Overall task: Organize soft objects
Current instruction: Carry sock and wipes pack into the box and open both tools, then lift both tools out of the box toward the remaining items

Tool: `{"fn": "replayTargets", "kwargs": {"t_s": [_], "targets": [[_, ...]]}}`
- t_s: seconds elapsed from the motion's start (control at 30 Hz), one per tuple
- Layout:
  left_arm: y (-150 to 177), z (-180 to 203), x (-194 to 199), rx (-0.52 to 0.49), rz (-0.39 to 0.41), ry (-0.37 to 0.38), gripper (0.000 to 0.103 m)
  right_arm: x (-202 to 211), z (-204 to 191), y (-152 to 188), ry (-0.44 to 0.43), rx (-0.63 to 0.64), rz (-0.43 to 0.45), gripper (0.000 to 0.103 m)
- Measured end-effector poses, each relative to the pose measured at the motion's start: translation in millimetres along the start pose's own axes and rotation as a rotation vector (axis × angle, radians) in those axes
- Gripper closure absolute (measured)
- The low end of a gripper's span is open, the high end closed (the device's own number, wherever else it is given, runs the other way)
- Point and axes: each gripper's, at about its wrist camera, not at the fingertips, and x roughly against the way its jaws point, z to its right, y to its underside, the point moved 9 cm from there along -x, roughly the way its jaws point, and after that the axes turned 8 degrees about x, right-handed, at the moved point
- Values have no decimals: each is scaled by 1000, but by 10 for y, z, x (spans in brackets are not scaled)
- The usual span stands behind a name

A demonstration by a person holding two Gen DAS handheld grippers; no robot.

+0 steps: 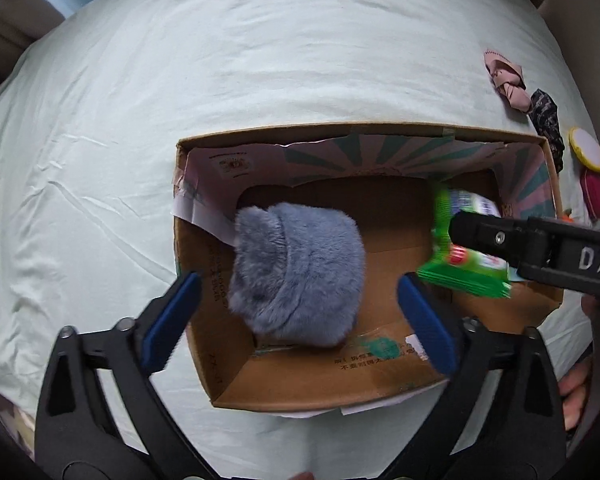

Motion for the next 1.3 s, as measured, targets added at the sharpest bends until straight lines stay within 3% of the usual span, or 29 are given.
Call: {"fn": "replayTargets", "kwargs": {"t_s": [0.03,0.07,0.3,0.63,1.1,1.3], "targets": [[16,11,7,-16,3,0,0,-12,12,-9,-1,-3,9,5],[36,7,4,-27,-1,-3,0,-7,25,-23,-8,-6,25,0],[154,-98,33,26,-12,12,0,117,92,5,20,25,90,0],[195,-179,449,48,64,3,0,429,-32,104,10,62,143,0],[421,-321,1557,64,254,-5,0,1282,-371,466,34,186,279,0],[591,-447,2067,123,327,10,0,1869,-451,709,72,250,393,0]]}}
